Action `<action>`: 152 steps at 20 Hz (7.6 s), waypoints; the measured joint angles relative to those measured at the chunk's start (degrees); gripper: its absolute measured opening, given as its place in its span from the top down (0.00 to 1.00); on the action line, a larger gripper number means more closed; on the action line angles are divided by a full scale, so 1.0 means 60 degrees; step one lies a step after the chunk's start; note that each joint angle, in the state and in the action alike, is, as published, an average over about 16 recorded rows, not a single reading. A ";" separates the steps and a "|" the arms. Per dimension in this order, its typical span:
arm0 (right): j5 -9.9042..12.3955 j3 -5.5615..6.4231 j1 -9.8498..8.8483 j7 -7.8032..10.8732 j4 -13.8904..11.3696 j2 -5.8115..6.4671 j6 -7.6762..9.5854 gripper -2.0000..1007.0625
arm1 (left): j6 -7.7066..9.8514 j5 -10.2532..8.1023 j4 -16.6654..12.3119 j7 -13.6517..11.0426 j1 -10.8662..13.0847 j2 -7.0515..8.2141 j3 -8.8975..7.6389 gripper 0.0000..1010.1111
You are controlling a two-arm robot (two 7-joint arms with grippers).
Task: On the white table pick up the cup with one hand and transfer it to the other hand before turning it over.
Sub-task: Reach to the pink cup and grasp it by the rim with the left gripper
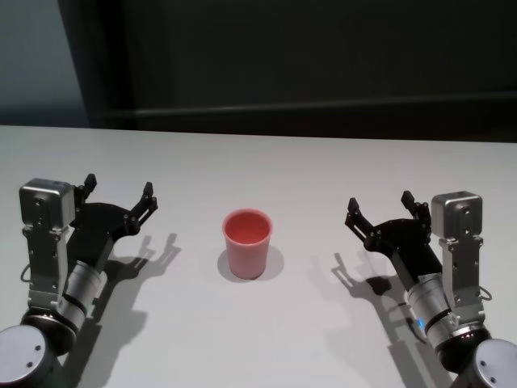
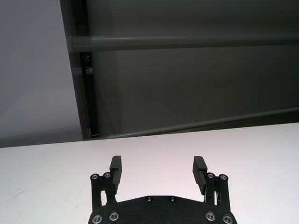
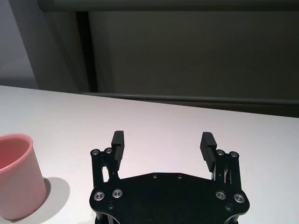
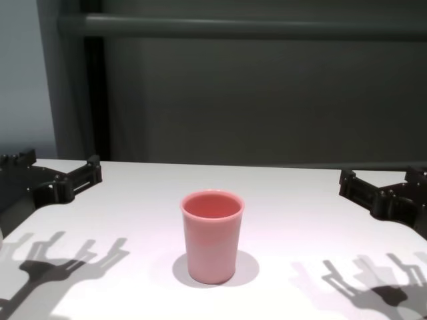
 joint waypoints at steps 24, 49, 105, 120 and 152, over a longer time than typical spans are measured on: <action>0.0000 0.0000 0.0000 0.0000 0.0000 0.0000 0.0000 0.01 | 0.0000 0.0000 0.0000 0.0000 0.0000 0.0000 0.0000 0.01; 0.0000 0.0000 0.0000 0.0000 0.0000 0.0000 0.0000 0.01 | 0.0000 0.0000 0.0000 0.0000 0.0000 0.0000 0.0000 0.01; 0.0000 0.0000 0.0000 0.0000 0.0000 0.0001 0.0000 0.01 | -0.0062 0.2444 -0.1780 -0.6105 -0.3230 0.4941 0.1623 0.01; 0.0000 -0.0001 0.0000 0.0000 0.0000 0.0001 0.0000 0.01 | -0.0934 0.2838 -0.1310 -0.8720 -0.5582 0.5420 0.3363 0.01; 0.0000 -0.0001 0.0000 0.0000 0.0000 0.0000 0.0000 0.01 | -0.2497 0.4131 0.0356 -1.1852 -0.8442 0.4068 0.6660 0.01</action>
